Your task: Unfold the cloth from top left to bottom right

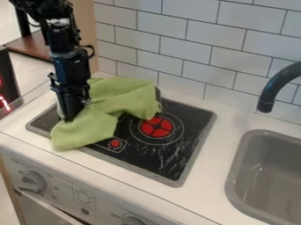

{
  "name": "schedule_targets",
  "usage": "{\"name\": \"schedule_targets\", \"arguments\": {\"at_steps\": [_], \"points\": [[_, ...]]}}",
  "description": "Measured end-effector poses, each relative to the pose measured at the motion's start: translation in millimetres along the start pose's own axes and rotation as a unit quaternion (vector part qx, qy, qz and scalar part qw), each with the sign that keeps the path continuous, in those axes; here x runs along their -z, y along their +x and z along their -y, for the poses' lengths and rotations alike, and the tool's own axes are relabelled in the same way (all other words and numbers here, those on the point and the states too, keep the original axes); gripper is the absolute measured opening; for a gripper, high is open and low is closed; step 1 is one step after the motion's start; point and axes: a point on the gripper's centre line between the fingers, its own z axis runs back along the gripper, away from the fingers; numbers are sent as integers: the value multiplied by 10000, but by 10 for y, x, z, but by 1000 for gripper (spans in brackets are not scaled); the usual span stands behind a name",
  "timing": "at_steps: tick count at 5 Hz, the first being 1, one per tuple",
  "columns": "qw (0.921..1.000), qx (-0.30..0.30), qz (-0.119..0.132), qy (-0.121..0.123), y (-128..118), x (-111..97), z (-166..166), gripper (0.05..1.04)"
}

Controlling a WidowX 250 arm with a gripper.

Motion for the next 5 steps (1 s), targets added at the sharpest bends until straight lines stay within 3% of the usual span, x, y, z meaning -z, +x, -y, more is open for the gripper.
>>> {"name": "schedule_targets", "arguments": {"at_steps": [2, 3, 5], "points": [[9982, 303, 392, -349, 112, -226, 250, 54], [9950, 760, 377, -523, 212, -194, 541, 54], [9856, 1566, 8, -640, 247, 16, 1037, 54]]}}
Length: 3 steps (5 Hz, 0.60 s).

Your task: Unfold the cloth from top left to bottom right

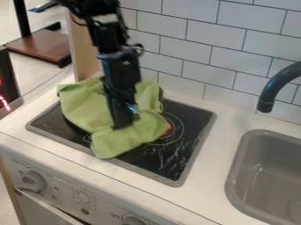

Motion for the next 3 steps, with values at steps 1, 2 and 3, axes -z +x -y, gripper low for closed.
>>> {"name": "schedule_targets", "arguments": {"at_steps": [1, 2, 3], "points": [[9997, 246, -77, 2, 69, 87, 141, 54], [9986, 492, -158, -59, 117, 174, 299, 54], [9984, 524, -196, -46, 98, 217, 336, 54]]}}
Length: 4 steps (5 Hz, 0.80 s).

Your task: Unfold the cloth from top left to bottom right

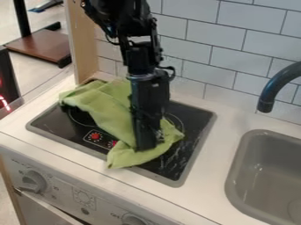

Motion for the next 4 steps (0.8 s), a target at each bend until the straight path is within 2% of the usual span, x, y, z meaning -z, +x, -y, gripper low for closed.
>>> {"name": "schedule_targets", "arguments": {"at_steps": [1, 2, 3, 4], "points": [[9999, -19, 48, 108, 2, -39, -12, 80], [9999, -135, 34, 90, -3, -38, -6, 241], [9999, -146, 22, 64, -13, -40, -4, 511], [9996, -155, 215, 112, -6, -166, -1, 816]]}}
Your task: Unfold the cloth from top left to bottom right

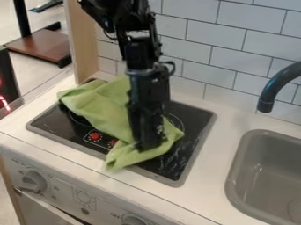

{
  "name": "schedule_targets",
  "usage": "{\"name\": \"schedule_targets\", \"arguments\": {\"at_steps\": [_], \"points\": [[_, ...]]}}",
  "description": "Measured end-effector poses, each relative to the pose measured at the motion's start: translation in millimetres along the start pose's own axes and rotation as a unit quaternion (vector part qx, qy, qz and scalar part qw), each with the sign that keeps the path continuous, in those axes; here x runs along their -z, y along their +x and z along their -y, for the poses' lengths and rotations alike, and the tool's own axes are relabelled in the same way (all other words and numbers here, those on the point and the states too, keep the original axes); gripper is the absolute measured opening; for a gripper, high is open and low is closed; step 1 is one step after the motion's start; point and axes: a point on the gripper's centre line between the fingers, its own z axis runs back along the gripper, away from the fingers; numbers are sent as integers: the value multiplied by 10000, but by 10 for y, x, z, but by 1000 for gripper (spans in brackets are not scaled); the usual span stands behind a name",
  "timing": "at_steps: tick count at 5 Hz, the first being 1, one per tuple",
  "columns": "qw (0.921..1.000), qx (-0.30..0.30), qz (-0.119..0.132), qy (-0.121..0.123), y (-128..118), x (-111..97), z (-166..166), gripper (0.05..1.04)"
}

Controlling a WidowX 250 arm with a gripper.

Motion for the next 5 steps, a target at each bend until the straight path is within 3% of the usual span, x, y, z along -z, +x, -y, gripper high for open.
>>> {"name": "schedule_targets", "arguments": {"at_steps": [1, 4, 5], "points": [[10000, -12, 51, -28, -3, -42, 13, 1016], [9978, 87, 634, -148, -62, -520, 115, 999], [9978, 85, 651, -131, -61, -533, 111, 999]]}}
